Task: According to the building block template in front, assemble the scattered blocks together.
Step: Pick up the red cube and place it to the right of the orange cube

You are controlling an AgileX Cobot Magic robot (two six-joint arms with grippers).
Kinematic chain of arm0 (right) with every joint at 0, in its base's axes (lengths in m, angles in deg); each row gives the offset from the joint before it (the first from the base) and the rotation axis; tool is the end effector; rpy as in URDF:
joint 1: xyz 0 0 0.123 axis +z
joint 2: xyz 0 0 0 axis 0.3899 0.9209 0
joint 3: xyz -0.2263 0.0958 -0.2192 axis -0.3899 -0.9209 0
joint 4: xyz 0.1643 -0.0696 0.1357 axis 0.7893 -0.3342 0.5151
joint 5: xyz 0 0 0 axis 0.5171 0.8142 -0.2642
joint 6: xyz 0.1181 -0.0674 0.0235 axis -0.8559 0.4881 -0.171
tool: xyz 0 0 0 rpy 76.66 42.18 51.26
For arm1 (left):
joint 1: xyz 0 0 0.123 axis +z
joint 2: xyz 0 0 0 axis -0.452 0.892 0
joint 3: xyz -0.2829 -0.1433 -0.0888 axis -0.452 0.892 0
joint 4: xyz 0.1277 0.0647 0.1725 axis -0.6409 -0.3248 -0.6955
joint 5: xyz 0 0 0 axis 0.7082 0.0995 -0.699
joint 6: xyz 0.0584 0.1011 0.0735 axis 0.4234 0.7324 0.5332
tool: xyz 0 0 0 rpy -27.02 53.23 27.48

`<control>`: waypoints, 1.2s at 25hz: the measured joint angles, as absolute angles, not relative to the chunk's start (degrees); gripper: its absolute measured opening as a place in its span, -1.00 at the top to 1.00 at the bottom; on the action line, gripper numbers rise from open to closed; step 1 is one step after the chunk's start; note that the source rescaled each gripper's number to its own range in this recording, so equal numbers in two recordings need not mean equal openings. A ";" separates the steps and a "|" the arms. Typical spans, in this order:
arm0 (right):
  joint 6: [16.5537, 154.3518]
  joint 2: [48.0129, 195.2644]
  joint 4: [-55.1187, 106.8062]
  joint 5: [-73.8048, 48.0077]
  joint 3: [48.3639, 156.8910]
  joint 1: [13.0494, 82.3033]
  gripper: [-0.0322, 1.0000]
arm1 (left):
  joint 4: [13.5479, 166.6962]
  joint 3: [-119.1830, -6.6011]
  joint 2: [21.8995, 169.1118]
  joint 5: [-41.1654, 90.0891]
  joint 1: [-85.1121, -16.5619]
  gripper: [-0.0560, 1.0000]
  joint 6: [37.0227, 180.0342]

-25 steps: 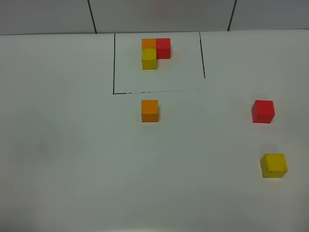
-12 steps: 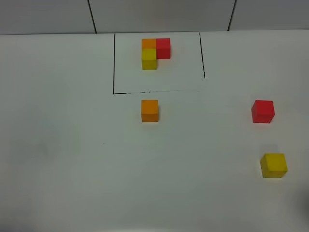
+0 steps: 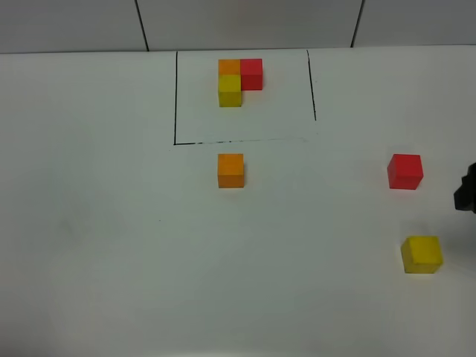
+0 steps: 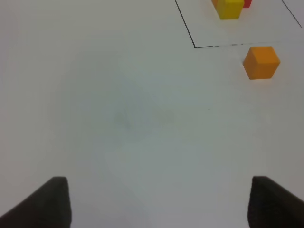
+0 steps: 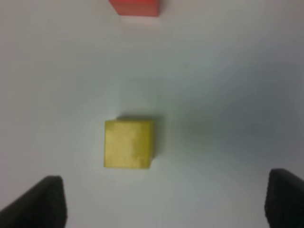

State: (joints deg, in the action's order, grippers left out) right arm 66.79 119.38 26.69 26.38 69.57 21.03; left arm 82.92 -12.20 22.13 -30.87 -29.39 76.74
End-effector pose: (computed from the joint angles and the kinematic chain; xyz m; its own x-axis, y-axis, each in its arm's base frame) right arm 0.2024 0.0089 0.2698 -0.9194 0.0589 -0.3888 0.0147 0.9932 0.1157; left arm -0.0325 -0.0116 0.2475 -0.4231 0.0018 -0.9061 0.1220 0.9910 -0.0550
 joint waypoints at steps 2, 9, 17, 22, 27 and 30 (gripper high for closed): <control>67.93 123.12 27.77 24.26 71.53 21.03 -0.58 | 82.92 -12.20 22.13 -30.87 -29.39 -0.61 76.74; 69.58 137.17 30.83 19.97 79.24 21.03 -0.58 | 82.92 -12.20 22.13 -30.87 -29.39 -0.61 76.74; 69.08 150.40 30.50 19.37 86.62 23.45 -0.58 | 82.92 -12.20 22.13 -30.87 -29.39 -0.61 76.74; 66.03 156.79 27.31 19.39 91.03 25.85 -0.58 | 82.92 -12.20 22.13 -30.87 -29.39 -0.61 76.74; 64.77 161.56 25.30 19.24 93.48 26.00 -0.58 | 82.92 -12.20 22.13 -30.87 -29.39 -0.61 76.74; 64.77 163.59 25.23 19.21 94.50 26.00 -0.58 | 82.92 -12.20 22.13 -30.87 -29.39 -0.61 76.74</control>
State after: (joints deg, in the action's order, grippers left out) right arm 64.77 163.59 25.23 19.21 94.50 26.00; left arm 82.92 -12.20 22.13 -30.87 -29.39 76.74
